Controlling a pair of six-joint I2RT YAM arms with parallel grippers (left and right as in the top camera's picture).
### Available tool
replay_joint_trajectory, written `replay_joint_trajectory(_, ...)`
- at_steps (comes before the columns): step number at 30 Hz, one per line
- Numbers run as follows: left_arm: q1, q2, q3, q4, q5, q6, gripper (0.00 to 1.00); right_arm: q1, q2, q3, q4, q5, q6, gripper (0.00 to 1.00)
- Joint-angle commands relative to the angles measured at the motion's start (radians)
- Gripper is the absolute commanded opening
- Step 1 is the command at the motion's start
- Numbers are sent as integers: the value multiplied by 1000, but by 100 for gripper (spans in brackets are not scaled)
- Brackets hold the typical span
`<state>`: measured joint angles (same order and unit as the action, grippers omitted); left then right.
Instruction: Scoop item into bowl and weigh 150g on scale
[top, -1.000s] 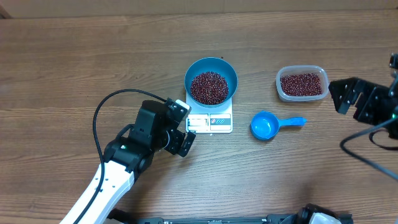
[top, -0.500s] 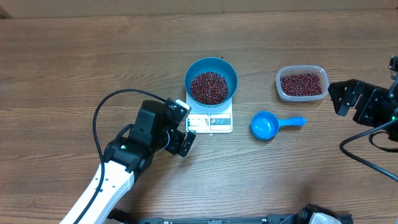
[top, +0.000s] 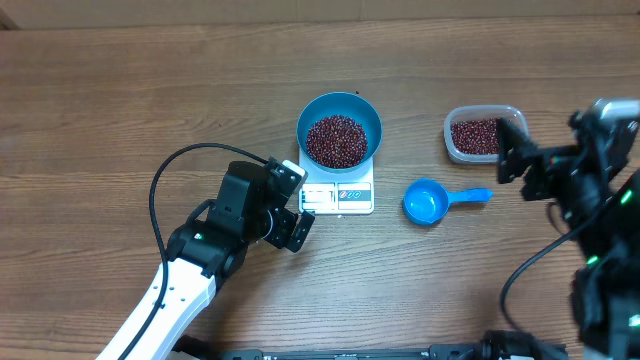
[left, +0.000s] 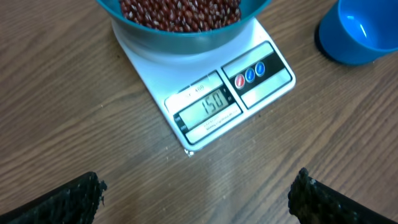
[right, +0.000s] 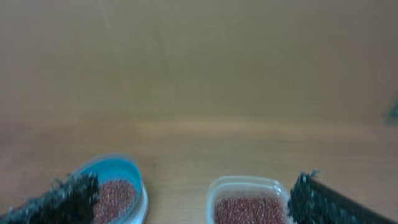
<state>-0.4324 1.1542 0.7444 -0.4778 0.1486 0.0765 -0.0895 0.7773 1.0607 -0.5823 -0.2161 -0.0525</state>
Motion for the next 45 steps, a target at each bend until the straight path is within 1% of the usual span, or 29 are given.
replay_joint_trajectory(1, -5, -4, -3, 4, -2, -17, 99, 55, -118, -216, 186, 47, 19, 100)
replay_joint_trajectory(2, -5, -4, -3, 4, -2, -17, 100, 69, -161, -305, 270, 63, 56, 100)
replay_joint_trajectory(3, -5, -4, -3, 4, -2, -17, 100, 74, -185, -351, 313, 71, 74, 100)
replay_joint_trajectory(5, -5, -4, -3, 4, -2, -17, 100, 90, -254, -499, 436, 97, 113, 100)
replay_joint_trajectory(9, -5, -4, -3, 4, -2, -17, 100, 125, -371, -709, 590, 147, 112, 100)
replay_joint_trajectory(11, -5, -4, -3, 4, -2, -17, 99, 150, -452, -805, 626, 175, 112, 100)
replay_joint_trajectory(16, -5, -4, -3, 4, -2, -17, 99, 160, -614, -926, 617, 174, 109, 100)
replay_joint_trajectory(26, -5, -4, -3, 4, -2, -17, 100, 163, -757, -1055, 585, 171, 109, 100)
replay_joint_trajectory(28, -5, -4, -3, 4, -2, -17, 100, 167, -776, -1053, 530, 171, 109, 100)
replay_joint_trajectory(30, -5, -4, -3, 4, -2, -17, 99, 173, -775, -1053, 500, 170, 109, 100)
replay_joint_trajectory(45, -5, -4, -3, 4, -2, -17, 100, 187, -775, -1053, 502, 171, 109, 100)
